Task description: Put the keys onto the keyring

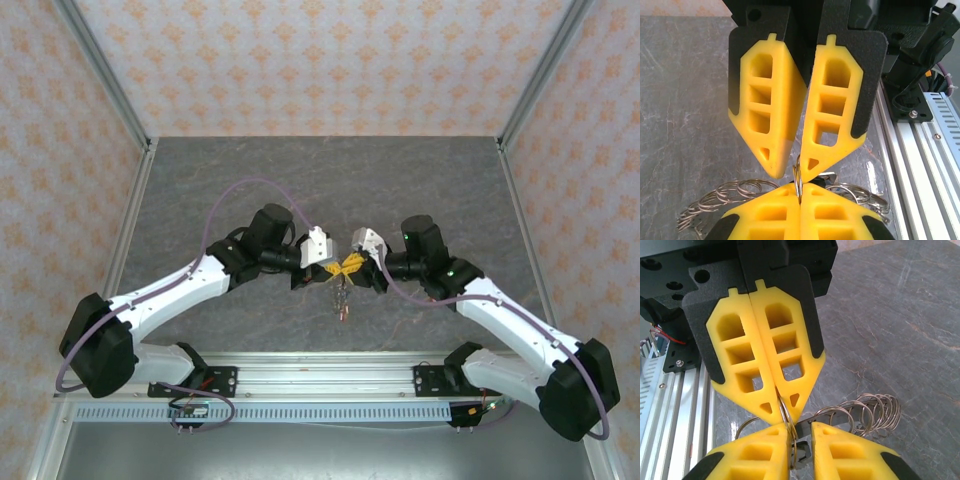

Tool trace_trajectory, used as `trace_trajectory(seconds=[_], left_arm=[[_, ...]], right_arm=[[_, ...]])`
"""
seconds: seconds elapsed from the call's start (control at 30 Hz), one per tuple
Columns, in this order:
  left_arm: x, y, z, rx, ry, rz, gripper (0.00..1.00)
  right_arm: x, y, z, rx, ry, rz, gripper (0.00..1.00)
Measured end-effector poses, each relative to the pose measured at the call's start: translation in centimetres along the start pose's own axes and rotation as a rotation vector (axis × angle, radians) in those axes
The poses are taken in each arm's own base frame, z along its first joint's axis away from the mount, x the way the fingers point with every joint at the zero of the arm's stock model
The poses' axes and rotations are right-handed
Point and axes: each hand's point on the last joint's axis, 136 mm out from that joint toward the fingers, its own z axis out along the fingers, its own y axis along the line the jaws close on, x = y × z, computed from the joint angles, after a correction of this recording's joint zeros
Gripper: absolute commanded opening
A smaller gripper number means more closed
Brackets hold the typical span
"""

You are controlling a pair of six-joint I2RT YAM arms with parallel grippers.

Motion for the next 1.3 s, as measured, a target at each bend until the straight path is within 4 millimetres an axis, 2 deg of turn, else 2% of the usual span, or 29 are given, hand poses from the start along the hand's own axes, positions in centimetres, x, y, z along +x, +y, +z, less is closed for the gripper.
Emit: trace_trajectory(seconds=[0.37,0.53,0.63,0.7,0.73,0.93,1.13,1.3], left_arm=[[-0.4,-0.2,0.0,0.005,-0.044,-0.022,0.00],[-0.6,-0.1,-0.2,0.003,-0.050,-0.020,0.00],[-0.7,0.0,-0.3,-0.001,-0.056,-0.015,0.00],[-0.7,0.2,-0.4,-0.007,-0.057,-0.015,0.00],[-0.7,0.1,-0.4,-0.007,-0.054,-0.012,0.07],[-0.7,0.1,-0.7,-0.010,-0.012,0.022,0.20],[-1.2,0.4,-1.1,-0.024,0.028,0.051,0.22],[-1.4,0.5,-0.9,-0.018,0.041,0.060,0.20]], right_arm=[[-0.1,-0.1,-0.3,-0.004,-0.048,0.011,0.21],[-0.4,-0.1,-0.3,-0.011,-0.065,0.007,0.17],[-0.6,0.0,-0.4,-0.014,-0.073,0.004,0.07],[-0.6,0.0,-0.4,-0.016,-0.073,-0.001,0.04],[-0.5,0.0,-0.4,-0.016,-0.069,-0.002,0.03],[-0.5,-0.1,-0.6,-0.026,0.006,0.000,0.00],[-0.9,0.0,-0.6,-0.021,0.077,-0.010,0.00],[-0.8,0.3,-0.5,-0.025,0.098,-0.017,0.00]])
